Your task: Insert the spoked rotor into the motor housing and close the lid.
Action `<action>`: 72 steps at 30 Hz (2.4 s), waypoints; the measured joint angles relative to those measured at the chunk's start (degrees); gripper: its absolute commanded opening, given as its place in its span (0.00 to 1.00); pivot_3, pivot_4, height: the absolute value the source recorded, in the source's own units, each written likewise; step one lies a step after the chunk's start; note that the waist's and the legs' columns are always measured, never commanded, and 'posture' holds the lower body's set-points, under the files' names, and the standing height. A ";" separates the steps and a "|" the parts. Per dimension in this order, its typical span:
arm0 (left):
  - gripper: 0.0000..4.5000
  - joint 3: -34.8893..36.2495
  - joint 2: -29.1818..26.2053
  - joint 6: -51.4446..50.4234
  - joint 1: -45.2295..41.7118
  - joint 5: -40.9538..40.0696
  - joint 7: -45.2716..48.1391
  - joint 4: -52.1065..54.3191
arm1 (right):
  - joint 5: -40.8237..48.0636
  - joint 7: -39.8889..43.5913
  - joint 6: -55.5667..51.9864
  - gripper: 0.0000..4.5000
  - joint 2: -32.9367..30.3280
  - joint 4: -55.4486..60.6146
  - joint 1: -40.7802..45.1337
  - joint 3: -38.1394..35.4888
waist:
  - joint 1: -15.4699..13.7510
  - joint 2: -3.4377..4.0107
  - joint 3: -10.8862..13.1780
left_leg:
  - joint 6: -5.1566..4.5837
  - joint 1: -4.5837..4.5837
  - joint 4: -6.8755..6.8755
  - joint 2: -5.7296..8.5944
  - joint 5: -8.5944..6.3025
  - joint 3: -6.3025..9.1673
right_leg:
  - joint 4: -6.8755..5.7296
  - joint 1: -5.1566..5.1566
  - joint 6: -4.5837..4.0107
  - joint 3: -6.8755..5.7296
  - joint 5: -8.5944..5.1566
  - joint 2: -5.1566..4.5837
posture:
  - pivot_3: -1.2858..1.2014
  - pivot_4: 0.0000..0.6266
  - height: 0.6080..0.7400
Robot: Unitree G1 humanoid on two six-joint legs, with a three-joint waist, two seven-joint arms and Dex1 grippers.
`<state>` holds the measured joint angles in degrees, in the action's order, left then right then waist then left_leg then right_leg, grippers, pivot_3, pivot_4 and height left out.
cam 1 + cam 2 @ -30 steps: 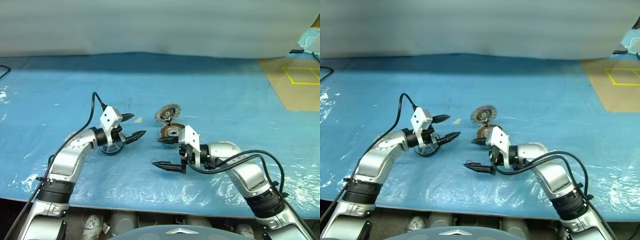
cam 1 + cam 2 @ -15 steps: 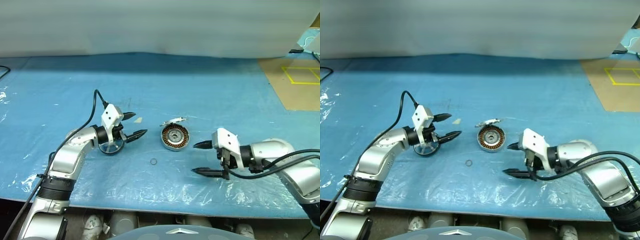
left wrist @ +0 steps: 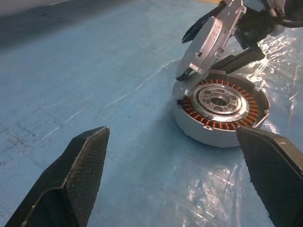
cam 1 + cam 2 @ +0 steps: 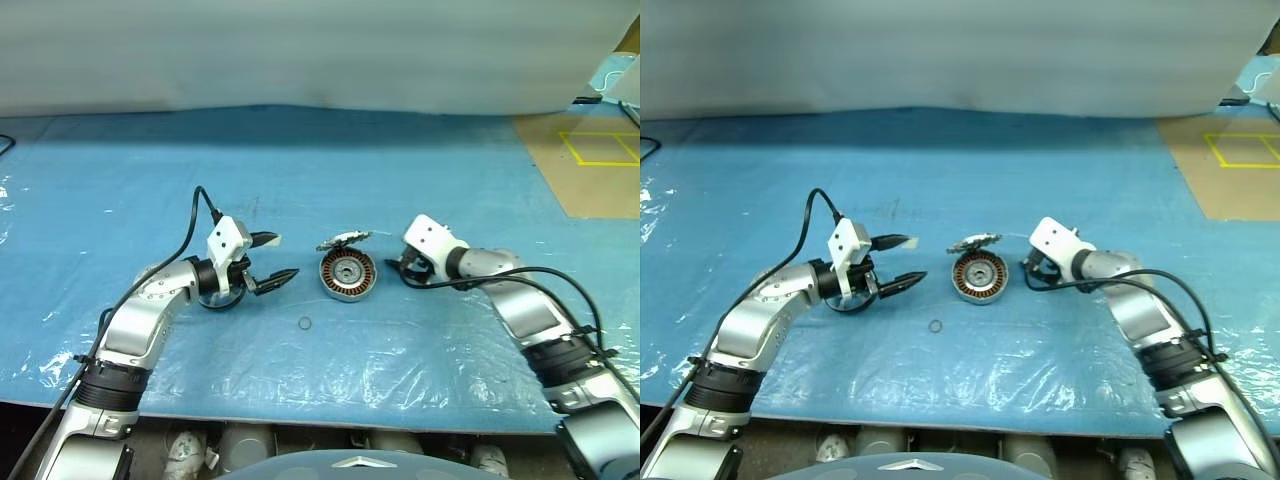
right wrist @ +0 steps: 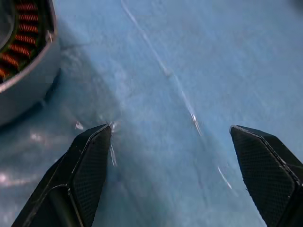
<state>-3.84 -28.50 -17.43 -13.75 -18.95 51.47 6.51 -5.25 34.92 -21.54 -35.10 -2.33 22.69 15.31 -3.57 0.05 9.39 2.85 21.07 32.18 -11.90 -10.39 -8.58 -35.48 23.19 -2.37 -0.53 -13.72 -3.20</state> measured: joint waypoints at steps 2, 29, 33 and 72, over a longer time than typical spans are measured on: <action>1.00 -0.01 0.00 0.00 0.52 0.00 -0.35 0.39 | -0.76 -0.97 -0.14 0.93 2.49 -0.44 0.42 0.06 | 0.03 0.00 0.00 | 0.00 -0.08 0.04 0.01 0.00 0.00 | -0.02 -0.07 0.00 0.03 0.01 -0.01 | 0.52 0.24 1.00; 1.00 -3.06 -12.04 -8.43 -1.40 -5.50 15.02 7.01 | 7.51 3.94 -6.92 0.93 0.32 14.87 -15.93 -10.57 | -0.51 0.03 0.00 | 0.00 -0.02 -0.23 0.03 0.00 -0.03 | 0.20 -0.02 0.00 0.03 -0.01 -0.02 | 0.52 0.24 1.00; 1.00 -5.15 -11.78 -7.58 -1.80 -5.57 17.24 7.30 | 10.25 3.63 -6.95 0.93 2.63 17.06 -19.41 -11.57 | -0.41 0.04 0.01 | 0.00 -0.02 -0.23 0.03 -0.01 -0.03 | 0.20 -0.01 0.00 0.02 -0.01 -0.02 | 0.52 0.24 1.00; 0.91 -19.43 -0.85 23.84 -6.75 15.40 20.25 -16.97 | 12.90 -1.41 -6.43 0.94 4.05 20.57 -25.66 -13.37 | -0.52 0.11 -0.04 | -0.01 -0.17 -0.34 0.08 0.00 -0.02 | 0.39 -0.26 0.04 0.00 0.01 -0.13 | 0.52 0.24 1.00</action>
<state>-23.27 -29.36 6.41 -20.49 -3.55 71.72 -10.46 7.65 33.51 -27.97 -31.05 18.25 -2.97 1.94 -4.09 0.16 9.35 2.85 20.90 31.84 -11.82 -10.40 -8.60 -35.09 22.93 -2.33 -0.54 -13.71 -3.33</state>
